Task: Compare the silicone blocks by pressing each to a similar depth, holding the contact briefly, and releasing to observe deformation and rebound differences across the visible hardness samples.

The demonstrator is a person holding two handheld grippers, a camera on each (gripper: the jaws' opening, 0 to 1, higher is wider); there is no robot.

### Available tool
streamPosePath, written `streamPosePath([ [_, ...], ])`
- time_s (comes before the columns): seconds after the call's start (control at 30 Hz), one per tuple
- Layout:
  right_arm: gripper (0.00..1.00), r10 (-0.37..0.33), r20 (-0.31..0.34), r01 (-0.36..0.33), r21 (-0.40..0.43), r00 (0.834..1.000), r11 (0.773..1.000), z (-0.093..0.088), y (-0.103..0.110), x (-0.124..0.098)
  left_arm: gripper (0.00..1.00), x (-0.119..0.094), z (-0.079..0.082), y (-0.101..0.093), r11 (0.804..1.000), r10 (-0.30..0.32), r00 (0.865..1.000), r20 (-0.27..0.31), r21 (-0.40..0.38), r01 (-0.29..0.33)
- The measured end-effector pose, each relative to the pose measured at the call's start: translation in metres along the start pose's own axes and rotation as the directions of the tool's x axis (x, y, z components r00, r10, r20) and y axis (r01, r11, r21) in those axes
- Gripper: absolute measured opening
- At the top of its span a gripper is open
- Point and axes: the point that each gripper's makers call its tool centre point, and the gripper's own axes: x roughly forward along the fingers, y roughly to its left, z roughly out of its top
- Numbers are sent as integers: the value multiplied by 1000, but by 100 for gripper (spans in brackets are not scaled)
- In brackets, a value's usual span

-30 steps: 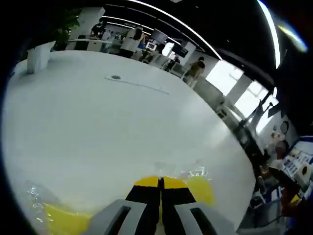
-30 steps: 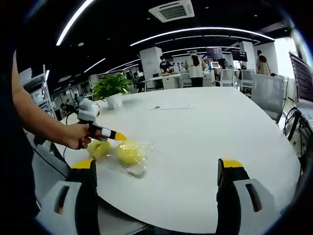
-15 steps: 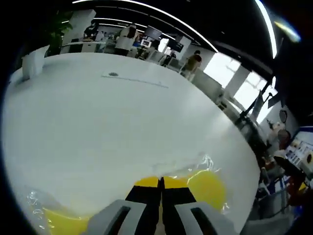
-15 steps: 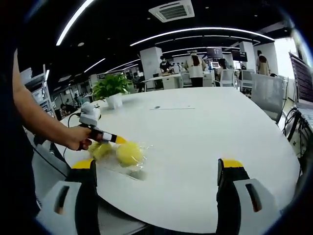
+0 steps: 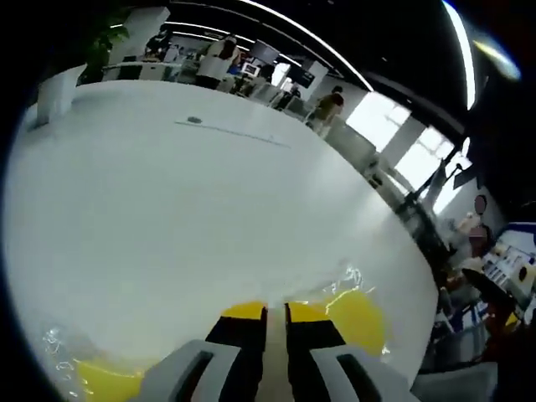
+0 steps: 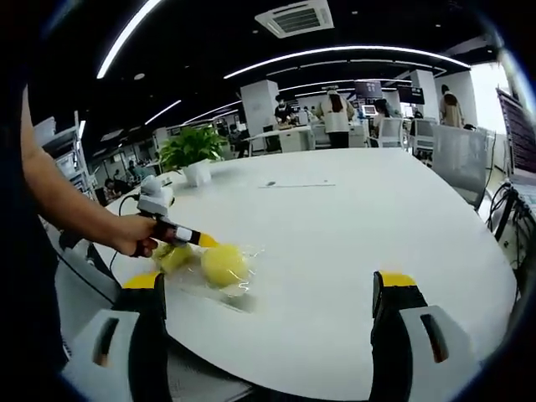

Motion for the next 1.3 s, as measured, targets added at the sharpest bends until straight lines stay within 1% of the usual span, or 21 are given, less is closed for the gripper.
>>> streamPosePath([
  [0.03,96,6,-1,-6,0,1000,1000,1,2,2,34,0,7,1,997,-5,999,53,73,1],
  [0.07,96,8,-2,-8,0,1000,1000,1,2,3,41,-3,12,-4,997,-29,995,93,79,21],
  [0.13,96,16,0,-16,-4,1000,1000,3,4,6,55,-11,14,-5,997,-34,993,110,71,26],
  [0.23,96,27,4,-26,-12,1000,1000,8,8,11,84,-25,37,-10,993,-71,973,222,103,49],
  [0.33,96,34,11,-34,-22,999,999,12,11,15,100,-47,60,-17,982,-125,949,289,173,77],
  [0.37,96,38,19,-37,-29,999,999,14,11,16,98,-55,65,-21,974,-157,942,298,206,97],
  [0.4,96,41,24,-40,-39,999,998,16,12,18,98,-64,72,-27,960,-207,923,324,251,127],
  [0.43,96,45,27,-44,-45,999,998,18,13,19,99,-77,77,-32,933,-261,903,341,329,146],
  [0.47,96,50,29,-48,-46,998,998,19,14,20,100,-86,77,-29,923,-259,907,333,364,129],
  [0.5,96,60,34,-59,-46,998,997,22,17,21,100,-98,71,-19,916,-233,927,294,387,108],
  [0.53,96,66,34,-64,-54,997,996,23,19,22,100,-106,68,-14,916,-226,935,273,386,109],
  [0.6,96,65,27,-62,-78,998,995,22,19,24,100,-132,66,5,920,-192,941,278,384,74],
  [0.67,96,68,22,-66,-82,997,994,22,20,24,100,-161,66,22,923,-157,939,305,384,29],
  [0.7,96,67,22,-65,-85,997,994,22,20,24,100,-176,61,33,922,-130,947,295,388,6],
  [0.87,96,58,9,-57,-90,998,994,14,18,24,100,-218,39,57,929,-114,955,275,369,5],
  [0.93,96,58,-5,-58,-85,998,995,7,17,23,100,-232,26,69,937,-76,962,261,348,-21],
  [1.07,96,53,-3,-53,-81,999,995,-6,18,22,100,-252,11,85,952,-20,957,291,299,-71],
  [1.17,96,61,-61,-66,-73,996,995,-23,21,24,100,-265,4,96,961,20,951,309,256,-103],
  [1.2,96,67,-62,-72,-83,996,994,-24,23,25,100,-269,3,98,962,23,949,316,252,-108],
  [1.23,96,92,-27,-94,-92,995,991,-20,28,26,100,-276,3,99,961,27,942,336,251,-117],
  [1.3,96,110,-46,-114,-98,993,989,-22,33,26,100,-283,3,99,961,29,933,358,247,-125],
])
